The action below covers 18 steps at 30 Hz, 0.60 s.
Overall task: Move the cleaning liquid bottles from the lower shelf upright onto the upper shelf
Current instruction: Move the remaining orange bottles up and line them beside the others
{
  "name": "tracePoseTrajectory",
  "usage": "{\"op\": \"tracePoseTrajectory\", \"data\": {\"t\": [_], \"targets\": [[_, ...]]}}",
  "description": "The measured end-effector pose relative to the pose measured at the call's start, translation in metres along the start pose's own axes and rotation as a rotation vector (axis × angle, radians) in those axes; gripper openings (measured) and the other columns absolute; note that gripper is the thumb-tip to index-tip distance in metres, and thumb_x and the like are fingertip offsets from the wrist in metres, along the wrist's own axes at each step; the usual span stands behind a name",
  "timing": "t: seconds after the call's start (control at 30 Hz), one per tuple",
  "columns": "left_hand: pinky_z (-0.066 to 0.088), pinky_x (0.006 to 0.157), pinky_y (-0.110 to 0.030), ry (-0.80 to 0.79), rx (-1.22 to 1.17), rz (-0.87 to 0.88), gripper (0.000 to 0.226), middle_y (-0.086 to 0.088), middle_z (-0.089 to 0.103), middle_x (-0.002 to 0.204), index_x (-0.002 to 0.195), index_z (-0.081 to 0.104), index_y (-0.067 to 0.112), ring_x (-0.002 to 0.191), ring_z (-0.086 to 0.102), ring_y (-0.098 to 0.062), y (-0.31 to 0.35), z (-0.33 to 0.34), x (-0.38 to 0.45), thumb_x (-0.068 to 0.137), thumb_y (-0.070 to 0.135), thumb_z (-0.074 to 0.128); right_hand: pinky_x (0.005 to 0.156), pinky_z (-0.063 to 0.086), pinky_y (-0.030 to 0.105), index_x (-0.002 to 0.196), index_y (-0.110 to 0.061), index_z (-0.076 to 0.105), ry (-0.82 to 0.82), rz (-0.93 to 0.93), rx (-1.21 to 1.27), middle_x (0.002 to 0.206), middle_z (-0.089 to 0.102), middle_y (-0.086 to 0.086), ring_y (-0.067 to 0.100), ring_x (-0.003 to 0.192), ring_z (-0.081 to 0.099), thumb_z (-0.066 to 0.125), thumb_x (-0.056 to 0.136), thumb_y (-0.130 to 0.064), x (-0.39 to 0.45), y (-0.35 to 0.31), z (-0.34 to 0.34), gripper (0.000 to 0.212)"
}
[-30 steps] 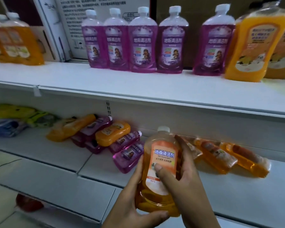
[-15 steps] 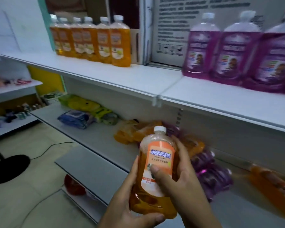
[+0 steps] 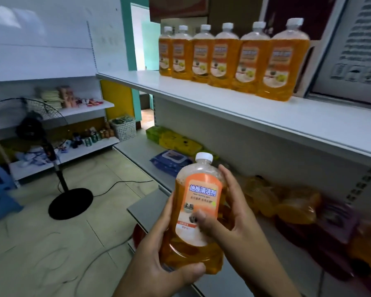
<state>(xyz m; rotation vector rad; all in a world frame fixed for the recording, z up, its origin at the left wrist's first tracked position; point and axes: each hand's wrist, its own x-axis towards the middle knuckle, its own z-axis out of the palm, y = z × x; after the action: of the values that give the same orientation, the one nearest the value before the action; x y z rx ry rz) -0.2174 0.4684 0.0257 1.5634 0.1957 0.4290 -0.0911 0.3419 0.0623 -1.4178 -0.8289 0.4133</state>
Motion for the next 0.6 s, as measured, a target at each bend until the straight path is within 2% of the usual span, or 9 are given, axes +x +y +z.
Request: {"op": "tracePoseTrajectory", "data": {"t": [0.2, 0.3, 0.4, 0.47, 0.53, 0.6], "targets": [[0.054, 0.087, -0.019, 0.07, -0.039, 0.033, 0.096, 0.025, 0.058, 0.134, 0.131, 0.036, 0.071, 0.12, 0.062, -0.007, -0.016, -0.06, 0.033, 0.06, 0.04, 0.094, 0.076, 0.057, 0.017, 0.138, -0.066, 0.03, -0.096, 0.006, 0.021, 0.119, 0.063, -0.029, 0.005, 0.105, 0.069, 0.078, 0.084, -0.03, 0.071, 0.031, 0.046, 0.08], [0.053, 0.09, -0.02, 0.106, -0.037, 0.072, 0.099, 0.018, 0.057, 0.139, 0.14, 0.034, 0.062, 0.123, 0.061, -0.011, -0.023, -0.1, 0.052, 0.065, 0.032, 0.093, 0.078, 0.058, 0.02, 0.141, -0.064, 0.027, -0.143, 0.029, 0.067, 0.122, 0.061, -0.03, 0.005, 0.108, 0.068, 0.079, 0.079, -0.039, 0.114, 0.049, 0.076, 0.084], [0.053, 0.085, -0.016, 0.18, -0.004, 0.115, 0.089, 0.024, 0.061, 0.133, 0.128, 0.045, 0.068, 0.119, 0.063, -0.006, -0.017, -0.139, 0.08, 0.064, 0.03, 0.093, 0.077, 0.059, 0.023, 0.138, -0.069, 0.027, -0.199, 0.026, 0.1, 0.124, 0.06, -0.027, 0.005, 0.108, 0.068, 0.08, 0.078, -0.042, 0.163, 0.059, 0.105, 0.085], [0.054, 0.083, -0.015, 0.209, 0.02, 0.143, 0.086, 0.026, 0.062, 0.129, 0.123, 0.048, 0.071, 0.115, 0.065, -0.005, -0.011, -0.166, 0.104, 0.069, 0.016, 0.088, 0.073, 0.06, 0.023, 0.136, -0.072, 0.027, -0.205, 0.025, 0.132, 0.125, 0.059, -0.026, 0.003, 0.105, 0.069, 0.079, 0.081, -0.036, 0.199, 0.06, 0.123, 0.084], [0.055, 0.082, -0.018, 0.217, 0.039, 0.159, 0.087, 0.022, 0.062, 0.131, 0.126, 0.048, 0.068, 0.115, 0.065, -0.009, -0.005, -0.19, 0.128, 0.071, 0.009, 0.083, 0.072, 0.059, 0.022, 0.137, -0.073, 0.023, -0.208, 0.007, 0.135, 0.129, 0.056, -0.025, 0.002, 0.105, 0.068, 0.077, 0.085, -0.036, 0.231, 0.06, 0.138, 0.084], [0.056, 0.082, -0.02, 0.233, 0.04, 0.181, 0.088, 0.02, 0.062, 0.132, 0.13, 0.047, 0.065, 0.116, 0.065, -0.01, -0.005, -0.21, 0.152, 0.071, 0.011, 0.084, 0.074, 0.059, 0.019, 0.139, -0.07, 0.02, -0.211, -0.027, 0.107, 0.131, 0.057, -0.023, 0.0, 0.107, 0.067, 0.076, 0.086, -0.038, 0.26, 0.061, 0.149, 0.084]]}}
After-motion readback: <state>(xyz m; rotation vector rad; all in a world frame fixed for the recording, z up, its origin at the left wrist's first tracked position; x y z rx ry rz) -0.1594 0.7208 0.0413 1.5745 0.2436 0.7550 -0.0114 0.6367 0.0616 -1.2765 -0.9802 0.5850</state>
